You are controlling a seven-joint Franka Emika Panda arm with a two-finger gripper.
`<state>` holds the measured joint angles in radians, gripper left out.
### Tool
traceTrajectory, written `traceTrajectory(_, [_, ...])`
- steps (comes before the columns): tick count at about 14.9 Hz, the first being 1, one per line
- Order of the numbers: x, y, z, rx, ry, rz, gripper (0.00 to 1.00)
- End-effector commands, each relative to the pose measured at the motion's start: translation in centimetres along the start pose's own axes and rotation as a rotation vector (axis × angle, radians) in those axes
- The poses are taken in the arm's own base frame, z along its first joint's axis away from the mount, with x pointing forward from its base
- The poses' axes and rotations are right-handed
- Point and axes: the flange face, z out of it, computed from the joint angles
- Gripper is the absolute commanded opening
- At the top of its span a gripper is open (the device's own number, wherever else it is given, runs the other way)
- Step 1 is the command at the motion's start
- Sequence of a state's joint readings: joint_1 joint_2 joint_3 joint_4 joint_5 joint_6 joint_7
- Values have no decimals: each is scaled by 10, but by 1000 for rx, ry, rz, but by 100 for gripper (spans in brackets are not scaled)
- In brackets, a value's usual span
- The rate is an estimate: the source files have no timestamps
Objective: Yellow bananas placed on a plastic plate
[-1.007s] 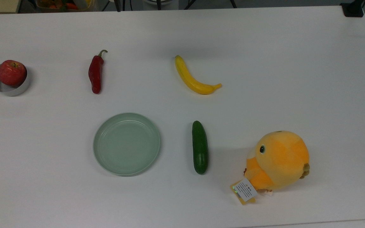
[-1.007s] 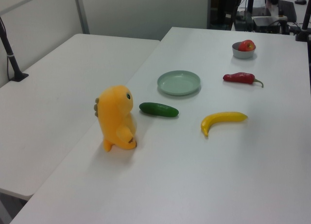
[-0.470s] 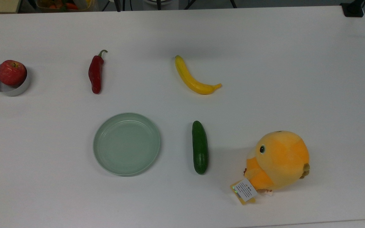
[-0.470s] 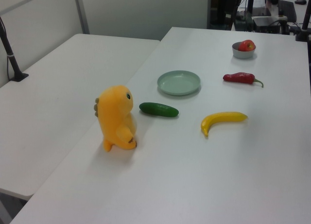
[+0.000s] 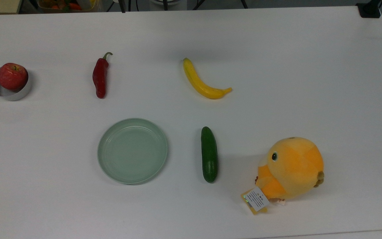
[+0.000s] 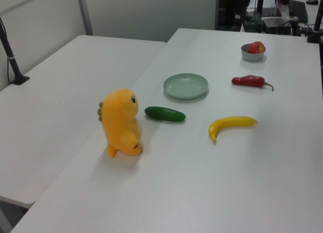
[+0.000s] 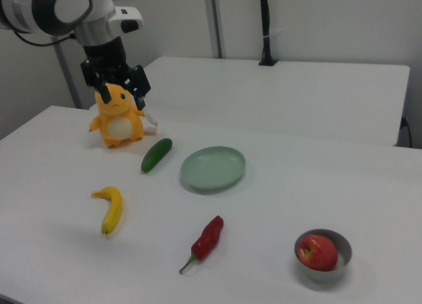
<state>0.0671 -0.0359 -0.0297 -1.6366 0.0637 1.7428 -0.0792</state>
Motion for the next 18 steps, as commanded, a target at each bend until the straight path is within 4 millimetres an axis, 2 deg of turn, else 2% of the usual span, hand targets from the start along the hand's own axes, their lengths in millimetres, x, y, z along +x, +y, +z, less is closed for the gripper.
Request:
traceTrajectory(1, [5, -26, 25, 20, -35, -129, 100])
traceTrajectory(3, [20, -47, 56, 23, -61, -164, 100])
traceTrajectory(5, [27, -70, 81, 26, -69, -207, 100])
traceTrajectory(8, [32, -94, 125, 27, -116, -254, 100])
traceTrajectory(10, [28, -108, 151, 27, -131, -280, 100])
traceTrajectory(13, [19, -119, 187, 21, -152, -306, 100])
traceTrajectory(18, [-11, -131, 241, -17, -262, -423, 100])
